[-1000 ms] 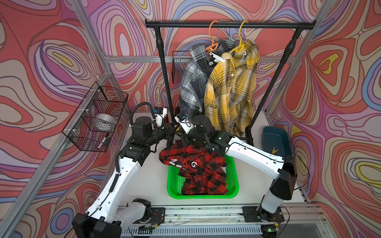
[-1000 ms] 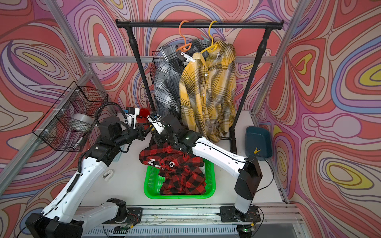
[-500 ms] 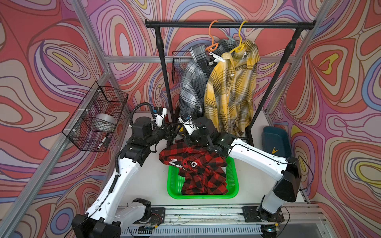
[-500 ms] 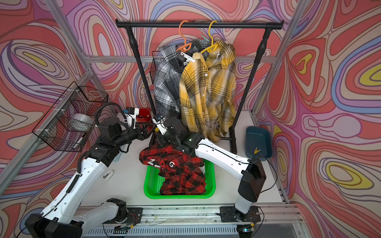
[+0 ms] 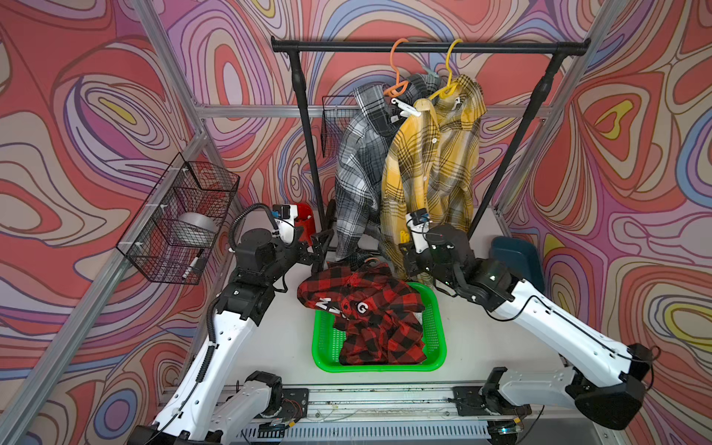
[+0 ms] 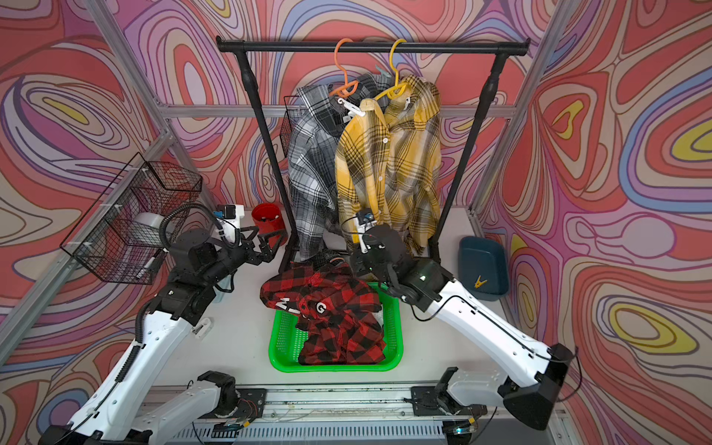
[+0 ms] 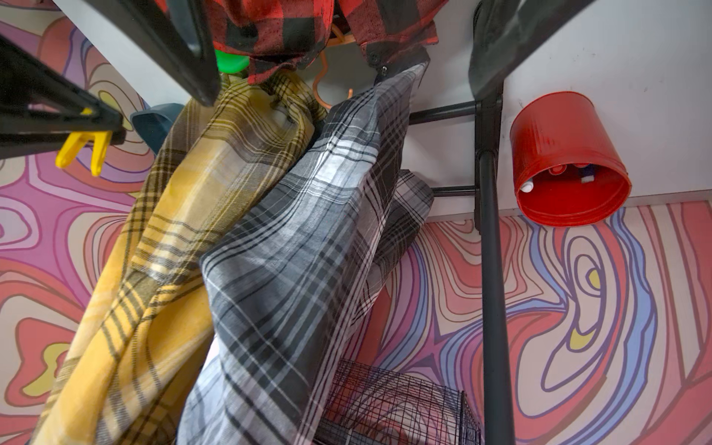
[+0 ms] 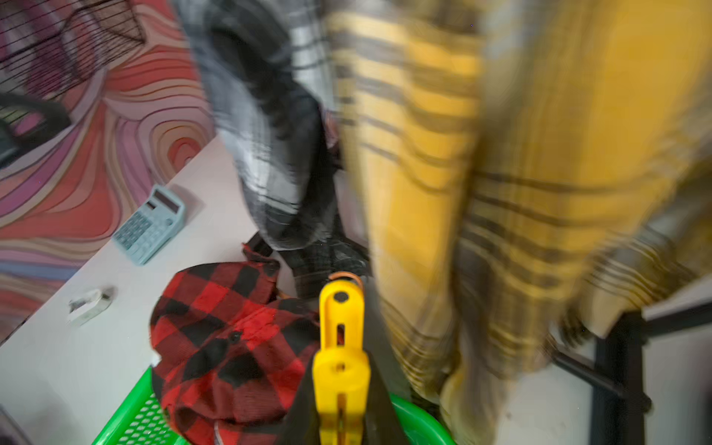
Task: Remove the clothespins securing long-sleeve shirts to the hanger
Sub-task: Place the clamp in the storage box.
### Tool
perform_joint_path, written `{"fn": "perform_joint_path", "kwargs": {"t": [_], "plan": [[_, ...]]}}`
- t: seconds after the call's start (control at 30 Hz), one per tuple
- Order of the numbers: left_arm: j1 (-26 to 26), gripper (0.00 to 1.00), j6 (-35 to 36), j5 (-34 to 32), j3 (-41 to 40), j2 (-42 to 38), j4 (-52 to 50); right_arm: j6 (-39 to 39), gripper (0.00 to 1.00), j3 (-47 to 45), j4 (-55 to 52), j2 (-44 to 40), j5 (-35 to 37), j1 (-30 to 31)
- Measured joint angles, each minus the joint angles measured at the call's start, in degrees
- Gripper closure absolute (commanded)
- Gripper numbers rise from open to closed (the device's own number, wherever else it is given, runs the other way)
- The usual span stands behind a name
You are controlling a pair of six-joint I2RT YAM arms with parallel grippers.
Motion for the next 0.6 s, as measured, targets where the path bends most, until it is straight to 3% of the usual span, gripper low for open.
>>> {"fn": "perform_joint_path", "kwargs": {"t": [0.13, 0.33, 0.6], "plan": [[0.63, 0.05, -0.13, 0.02, -0.35, 0.0, 0.46, 3.37, 1.0, -2.99, -5.18, -4.68, -1.2, -13.99], [0.68, 0.05, -0.42, 0.68, -0.96, -0.11, 0.81, 4.81, 1.0, -7.89, -5.53, -4.11, -6.25, -34.88], [0.68, 0.05, -0.39, 1.31, -2.12, -1.81, 0.94, 6.6, 1.0, -15.3, 3.39, 3.91, -9.05, -49.55]]}}
